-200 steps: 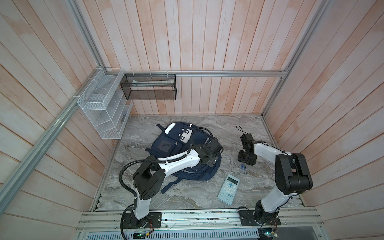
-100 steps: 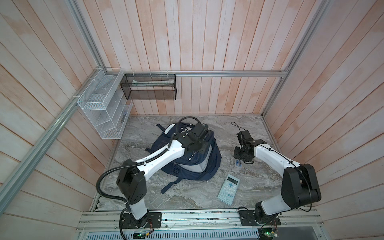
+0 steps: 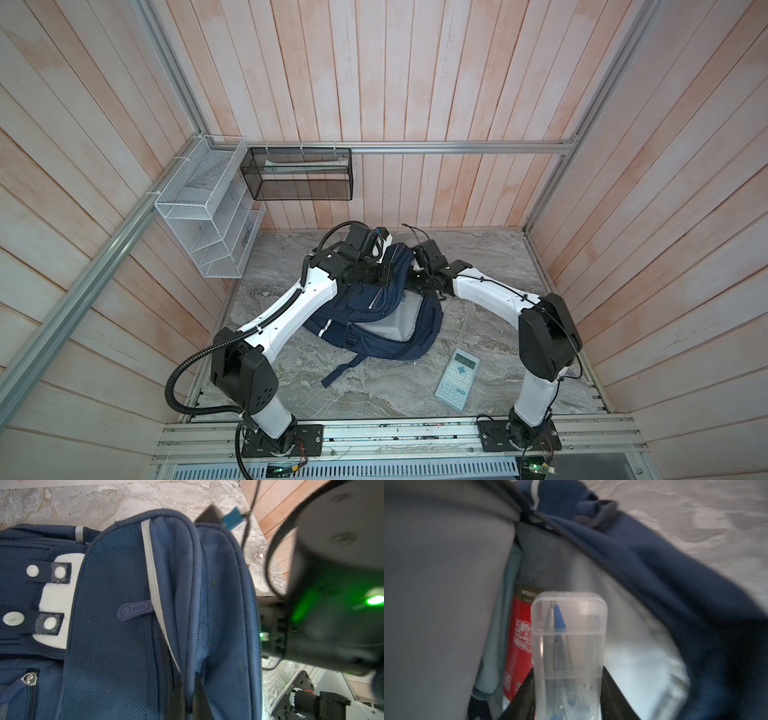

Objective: Pack the student bag

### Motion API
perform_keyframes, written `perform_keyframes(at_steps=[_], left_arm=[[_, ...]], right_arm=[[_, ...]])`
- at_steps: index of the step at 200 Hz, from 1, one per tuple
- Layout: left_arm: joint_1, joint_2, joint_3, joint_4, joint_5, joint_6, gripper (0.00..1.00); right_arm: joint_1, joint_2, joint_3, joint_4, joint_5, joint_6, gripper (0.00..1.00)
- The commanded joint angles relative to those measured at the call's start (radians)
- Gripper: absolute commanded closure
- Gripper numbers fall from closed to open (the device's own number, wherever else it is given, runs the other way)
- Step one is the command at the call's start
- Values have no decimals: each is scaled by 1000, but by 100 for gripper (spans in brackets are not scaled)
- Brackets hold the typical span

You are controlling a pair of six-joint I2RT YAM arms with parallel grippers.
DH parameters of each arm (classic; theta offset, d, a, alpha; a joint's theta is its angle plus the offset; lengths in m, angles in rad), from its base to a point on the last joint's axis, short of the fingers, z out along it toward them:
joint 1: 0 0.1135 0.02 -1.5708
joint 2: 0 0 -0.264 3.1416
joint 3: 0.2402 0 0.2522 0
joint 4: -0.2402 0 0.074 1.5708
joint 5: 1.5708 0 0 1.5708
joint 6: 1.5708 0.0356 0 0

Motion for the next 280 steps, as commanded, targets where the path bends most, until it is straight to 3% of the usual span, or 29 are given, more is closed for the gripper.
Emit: perform_keyframes(at_steps=[1, 32, 39, 44, 52, 73, 105, 124, 132, 162, 179, 198, 221, 256, 280], left_arm=[[-2, -39, 55, 95, 57, -16, 100], [-2, -47, 27, 102, 49, -21, 100], [-2, -50, 18, 105, 51, -23, 100], [-2, -52, 8, 111, 49, -25, 100], [-2, -56, -12, 123, 50, -31, 100], [-2, -66, -75, 168, 53, -56, 100], [-10, -58, -226, 317, 120, -134, 100], [-14, -31, -287, 397, 165, -180, 92], [-15, -17, -294, 406, 168, -188, 82], [-4, -57, -301, 384, 113, -216, 24], [38, -161, -353, 387, 119, -268, 5], [113, -301, -471, 413, 156, -351, 5], [202, -456, -646, 429, 181, -457, 13], [247, -596, -886, 456, 98, -571, 23], [328, -620, -1019, 554, 88, -699, 27]], right_arm=[[28, 50, 18, 155, -122, 133, 61], [28, 46, -22, 204, -140, 151, 34], [27, 21, -44, 204, -120, 140, 26], [25, 1, -61, 201, -105, 136, 10], [16, -35, -95, 203, -103, 134, 5], [-31, -160, -253, 235, -129, 158, 6], [-78, -446, -501, 179, -52, 140, 12], [-66, -619, -589, 114, 20, 101, 15], [-48, -688, -630, 102, 55, 93, 16], [108, -833, -689, 64, 157, 119, 18], [230, -819, -699, 109, 188, 163, 19], [361, -719, -671, 199, 213, 192, 20], [467, -538, -555, 250, 239, 155, 25], [475, -342, -372, 202, 196, 84, 35], [468, -250, -282, 218, 96, 51, 39]])
